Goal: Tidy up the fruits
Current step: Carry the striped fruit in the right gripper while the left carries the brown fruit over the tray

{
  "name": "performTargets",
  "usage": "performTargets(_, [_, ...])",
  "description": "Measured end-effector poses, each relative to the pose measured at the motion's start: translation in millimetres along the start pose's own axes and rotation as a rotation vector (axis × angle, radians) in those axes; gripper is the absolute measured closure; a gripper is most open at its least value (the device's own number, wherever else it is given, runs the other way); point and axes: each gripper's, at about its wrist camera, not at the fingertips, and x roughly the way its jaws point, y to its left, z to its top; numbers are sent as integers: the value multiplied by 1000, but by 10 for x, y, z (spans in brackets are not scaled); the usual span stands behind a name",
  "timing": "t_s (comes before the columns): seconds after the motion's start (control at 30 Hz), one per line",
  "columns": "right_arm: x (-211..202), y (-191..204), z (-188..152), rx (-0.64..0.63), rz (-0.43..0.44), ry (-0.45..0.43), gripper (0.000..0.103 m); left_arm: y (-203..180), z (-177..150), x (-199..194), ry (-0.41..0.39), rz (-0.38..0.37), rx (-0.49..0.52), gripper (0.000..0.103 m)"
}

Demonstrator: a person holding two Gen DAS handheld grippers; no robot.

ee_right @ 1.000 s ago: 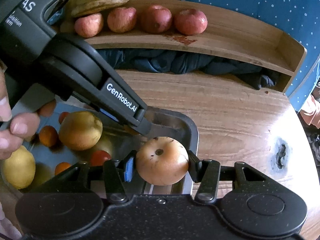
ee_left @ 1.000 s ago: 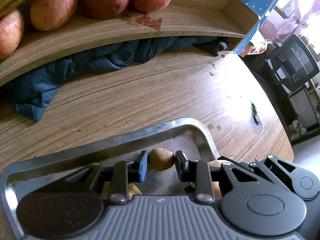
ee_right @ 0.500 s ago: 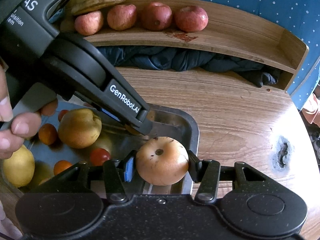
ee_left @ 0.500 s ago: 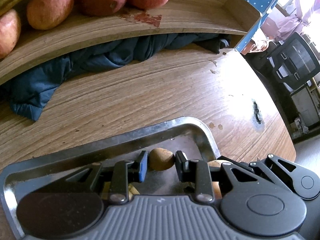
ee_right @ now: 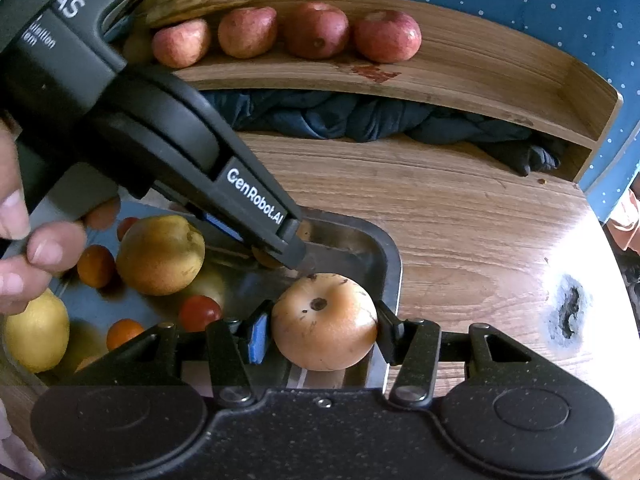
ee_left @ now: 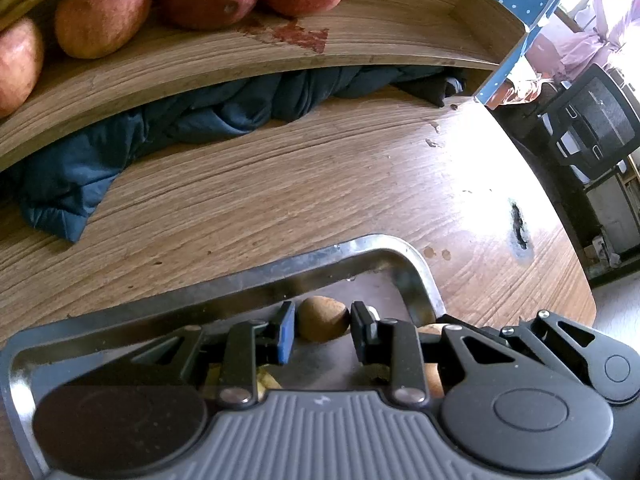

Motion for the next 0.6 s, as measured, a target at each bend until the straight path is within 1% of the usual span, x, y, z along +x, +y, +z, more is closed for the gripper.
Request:
performTargets(0.33, [-11,52,-32,-21,16,19,49,3,-4,10,10,-4,-4,70])
performTargets(0.6, [-34,68,-27,-21,11,13,49,1,-11,-1,10,-2,-6,69])
